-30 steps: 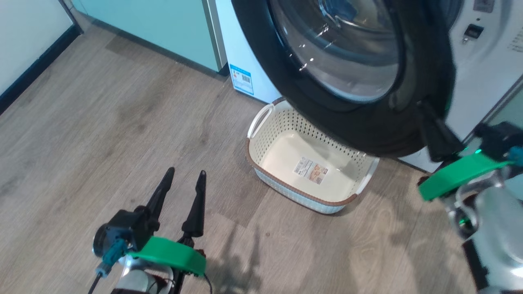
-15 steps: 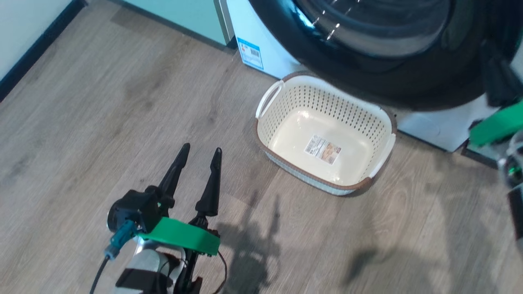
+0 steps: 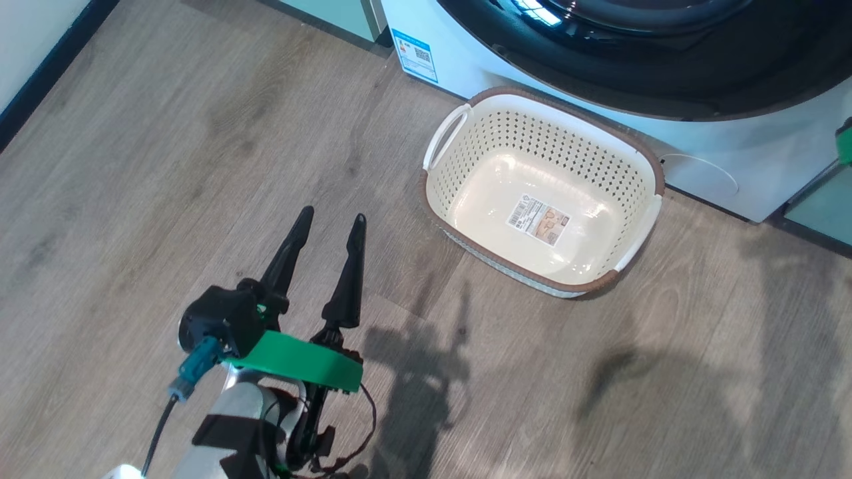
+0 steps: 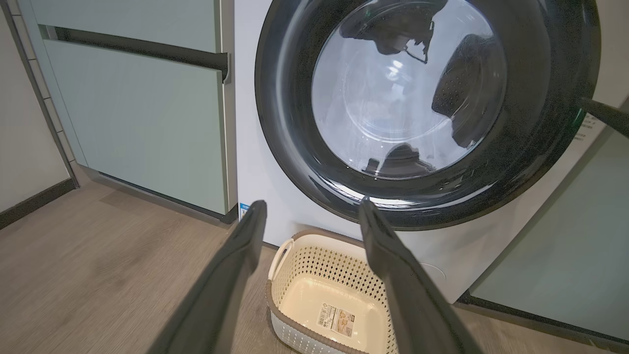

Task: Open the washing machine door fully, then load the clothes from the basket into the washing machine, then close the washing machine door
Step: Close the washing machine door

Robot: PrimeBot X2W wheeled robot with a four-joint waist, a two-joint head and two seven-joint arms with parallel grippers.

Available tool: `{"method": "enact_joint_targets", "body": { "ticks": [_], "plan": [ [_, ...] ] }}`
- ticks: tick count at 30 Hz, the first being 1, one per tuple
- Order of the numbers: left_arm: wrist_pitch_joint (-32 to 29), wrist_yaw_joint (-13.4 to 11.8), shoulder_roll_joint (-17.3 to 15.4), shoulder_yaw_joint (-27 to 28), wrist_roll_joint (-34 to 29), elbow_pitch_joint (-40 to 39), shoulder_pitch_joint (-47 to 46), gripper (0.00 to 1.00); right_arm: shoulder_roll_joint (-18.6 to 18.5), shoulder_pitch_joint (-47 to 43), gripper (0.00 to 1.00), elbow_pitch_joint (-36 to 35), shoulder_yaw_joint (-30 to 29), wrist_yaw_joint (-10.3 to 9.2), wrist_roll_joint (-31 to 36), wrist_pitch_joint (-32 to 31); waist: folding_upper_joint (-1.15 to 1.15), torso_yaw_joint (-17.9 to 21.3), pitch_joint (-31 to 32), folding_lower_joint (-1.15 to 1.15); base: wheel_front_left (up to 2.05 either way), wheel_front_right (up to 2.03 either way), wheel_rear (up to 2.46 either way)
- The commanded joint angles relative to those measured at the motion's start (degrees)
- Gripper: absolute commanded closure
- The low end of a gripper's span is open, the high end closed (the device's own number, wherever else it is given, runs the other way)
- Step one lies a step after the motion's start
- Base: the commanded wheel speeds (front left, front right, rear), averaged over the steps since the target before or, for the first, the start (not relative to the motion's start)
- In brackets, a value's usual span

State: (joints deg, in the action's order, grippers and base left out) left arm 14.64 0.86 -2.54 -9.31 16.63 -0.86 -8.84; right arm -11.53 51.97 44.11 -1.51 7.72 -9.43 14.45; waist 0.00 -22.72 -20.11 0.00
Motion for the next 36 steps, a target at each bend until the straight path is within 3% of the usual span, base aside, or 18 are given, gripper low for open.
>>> {"method": "enact_joint_targets", "body": {
  "ticks": [1,8,13,26,36],
  "plan": [
    [0.4,0.1,-0.4,2.3,-0.7,-1.5,-1.9,0.00,0.0,2.9,1.00,-1.6,-0.1,-0.23,0.3,0.5,0.00,0.0,-0.1,0.00,0.00,0.00,0.00],
    [0.4,0.1,-0.4,2.3,-0.8,-1.1,-2.5,0.00,1.1,2.9,1.00,-2.3,0.5,-0.23,0.8,0.5,0.00,0.7,-0.1,0.00,0.00,0.00,0.00],
    [0.4,0.1,-0.3,2.6,-1.5,-0.3,-2.7,0.00,1.9,-1.5,1.00,-5.4,4.4,-0.23,-0.1,0.5,0.00,1.9,1.1,0.00,0.00,0.00,0.00],
    [0.4,1.3,-0.4,4.9,-4.2,0.6,-0.2,0.00,2.8,-21.0,1.00,-19.8,10.2,-0.23,-2.9,0.5,0.00,8.1,7.2,0.00,0.00,0.00,0.00],
    [0.3,1.6,-1.6,5.4,-4.8,2.4,2.8,0.00,5.4,-37.5,1.00,-30.6,8.6,-0.23,-3.4,0.5,0.00,13.5,13.1,0.00,0.00,0.00,0.00]
  ]
}}
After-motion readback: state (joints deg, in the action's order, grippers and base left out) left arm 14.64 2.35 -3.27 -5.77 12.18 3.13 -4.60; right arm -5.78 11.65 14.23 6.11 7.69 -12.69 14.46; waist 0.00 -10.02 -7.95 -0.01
